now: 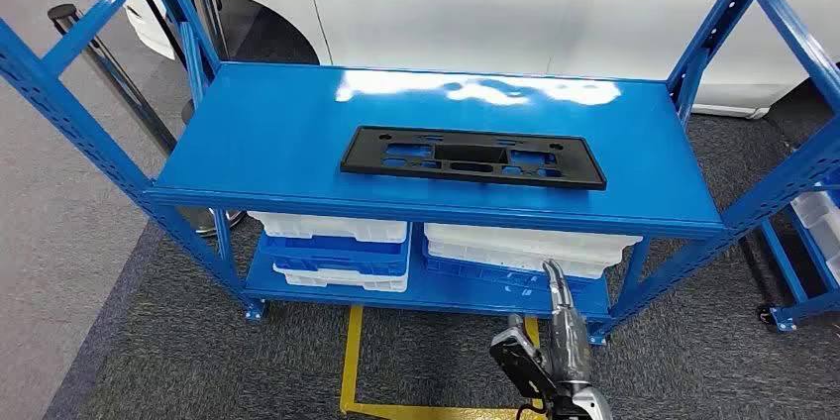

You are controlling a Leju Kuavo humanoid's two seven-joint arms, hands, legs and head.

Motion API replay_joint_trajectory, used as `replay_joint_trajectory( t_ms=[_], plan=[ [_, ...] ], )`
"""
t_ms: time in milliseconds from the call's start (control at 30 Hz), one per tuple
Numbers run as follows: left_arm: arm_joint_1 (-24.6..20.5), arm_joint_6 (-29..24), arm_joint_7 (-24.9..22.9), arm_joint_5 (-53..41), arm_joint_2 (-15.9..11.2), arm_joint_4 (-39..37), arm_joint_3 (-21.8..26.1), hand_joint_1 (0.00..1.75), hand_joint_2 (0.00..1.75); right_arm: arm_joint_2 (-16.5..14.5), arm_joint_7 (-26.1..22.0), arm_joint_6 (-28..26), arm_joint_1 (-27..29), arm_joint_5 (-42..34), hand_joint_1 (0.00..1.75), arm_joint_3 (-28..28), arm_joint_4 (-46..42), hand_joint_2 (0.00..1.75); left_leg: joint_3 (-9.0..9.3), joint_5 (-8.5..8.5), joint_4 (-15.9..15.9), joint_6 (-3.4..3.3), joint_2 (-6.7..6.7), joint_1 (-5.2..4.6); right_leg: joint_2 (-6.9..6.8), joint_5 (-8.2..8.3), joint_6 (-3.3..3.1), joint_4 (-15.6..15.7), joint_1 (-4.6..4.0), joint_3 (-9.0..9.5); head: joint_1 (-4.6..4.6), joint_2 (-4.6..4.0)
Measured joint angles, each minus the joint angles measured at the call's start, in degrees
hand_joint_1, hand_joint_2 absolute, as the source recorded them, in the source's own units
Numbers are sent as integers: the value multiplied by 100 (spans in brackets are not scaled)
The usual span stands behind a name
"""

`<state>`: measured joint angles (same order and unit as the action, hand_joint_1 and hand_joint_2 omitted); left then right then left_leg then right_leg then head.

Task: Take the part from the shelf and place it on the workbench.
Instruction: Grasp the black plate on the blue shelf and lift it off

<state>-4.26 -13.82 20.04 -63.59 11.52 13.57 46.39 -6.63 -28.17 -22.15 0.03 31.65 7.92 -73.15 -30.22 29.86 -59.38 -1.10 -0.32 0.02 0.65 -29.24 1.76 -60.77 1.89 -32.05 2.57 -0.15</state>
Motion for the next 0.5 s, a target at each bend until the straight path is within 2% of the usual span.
replay_joint_trajectory(
  t_ms=[33,67,100,133,500],
  plan=[
    [-6,0,-1,-24,4,-2,1,0,0,8,-10,6,-24,-4,0,91,-36,116,0,0,0,0,0,0,0,0,0,0,0,0,0,0],
    [-13,1,-1,-48,7,-4,2,0,0,15,-20,14,-51,-11,0,186,-72,131,0,0,0,0,0,0,0,1,0,0,0,0,-1,0],
    [-26,3,-3,-98,14,-9,3,0,0,32,-44,32,-107,-28,0,382,-146,131,1,0,0,0,0,0,0,2,0,0,0,0,0,0],
    [-39,4,-6,-146,21,-11,4,0,0,48,-61,54,-164,-46,0,569,-216,175,5,0,0,0,0,0,0,2,0,0,0,-1,0,0],
    [-188,33,-84,-680,90,-55,3,0,0,158,-226,43,-777,-81,0,2718,-947,175,16,-3,0,1,-1,0,0,3,0,0,0,-2,1,0]
  ],
)
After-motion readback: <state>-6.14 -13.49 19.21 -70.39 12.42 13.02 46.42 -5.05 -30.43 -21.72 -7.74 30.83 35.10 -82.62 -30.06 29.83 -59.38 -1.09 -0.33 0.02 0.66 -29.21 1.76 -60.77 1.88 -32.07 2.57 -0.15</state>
